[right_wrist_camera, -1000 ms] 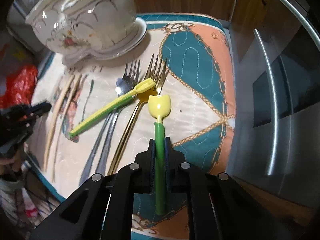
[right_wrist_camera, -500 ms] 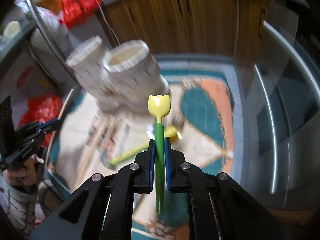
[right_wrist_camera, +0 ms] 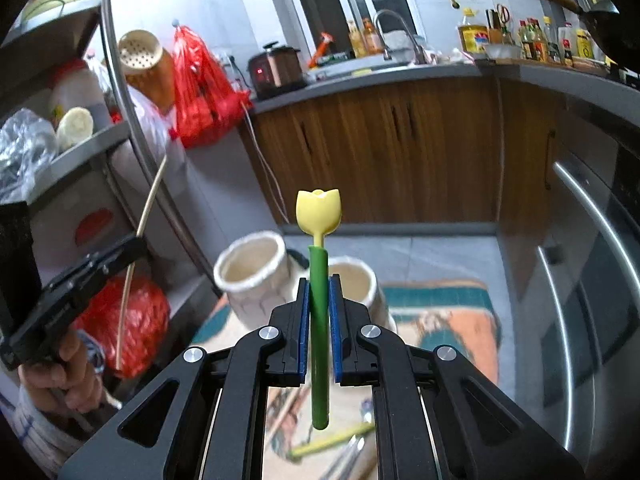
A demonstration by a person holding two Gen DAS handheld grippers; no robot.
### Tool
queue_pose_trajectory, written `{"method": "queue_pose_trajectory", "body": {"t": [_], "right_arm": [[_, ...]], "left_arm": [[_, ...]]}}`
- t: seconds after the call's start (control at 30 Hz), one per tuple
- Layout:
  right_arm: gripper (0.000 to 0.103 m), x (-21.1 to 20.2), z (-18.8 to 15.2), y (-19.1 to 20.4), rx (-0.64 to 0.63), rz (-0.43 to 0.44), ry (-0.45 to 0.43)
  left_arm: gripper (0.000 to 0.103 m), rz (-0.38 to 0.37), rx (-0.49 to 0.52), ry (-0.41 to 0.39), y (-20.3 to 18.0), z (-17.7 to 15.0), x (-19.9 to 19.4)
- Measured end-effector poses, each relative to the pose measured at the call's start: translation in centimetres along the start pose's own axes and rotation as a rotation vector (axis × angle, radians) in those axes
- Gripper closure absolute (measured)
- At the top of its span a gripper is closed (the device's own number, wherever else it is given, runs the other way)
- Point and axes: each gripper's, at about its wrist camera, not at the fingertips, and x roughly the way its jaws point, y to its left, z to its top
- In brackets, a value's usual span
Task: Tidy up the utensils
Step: 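Lift the chopstick with the left tool while the right tool lifts the green spoon toward the holder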
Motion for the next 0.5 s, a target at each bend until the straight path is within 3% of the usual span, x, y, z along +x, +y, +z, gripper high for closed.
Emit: {"method": "queue_pose_trajectory", "body": {"t": [0.27,0.5], "right_arm": [[0.092,3.2,2.3,-0.3,-0.004,0.022,-0.051],[0.092,6.8,3.1,-1.4,-0.012,0.016,-0.069]], "left_arm": [[0.099,-0.131,-0.117,-0.114,3.1,4.4,5.6],[0.099,-0.081,-0.153,-0.162,5.1,4.4,10.5]]}}
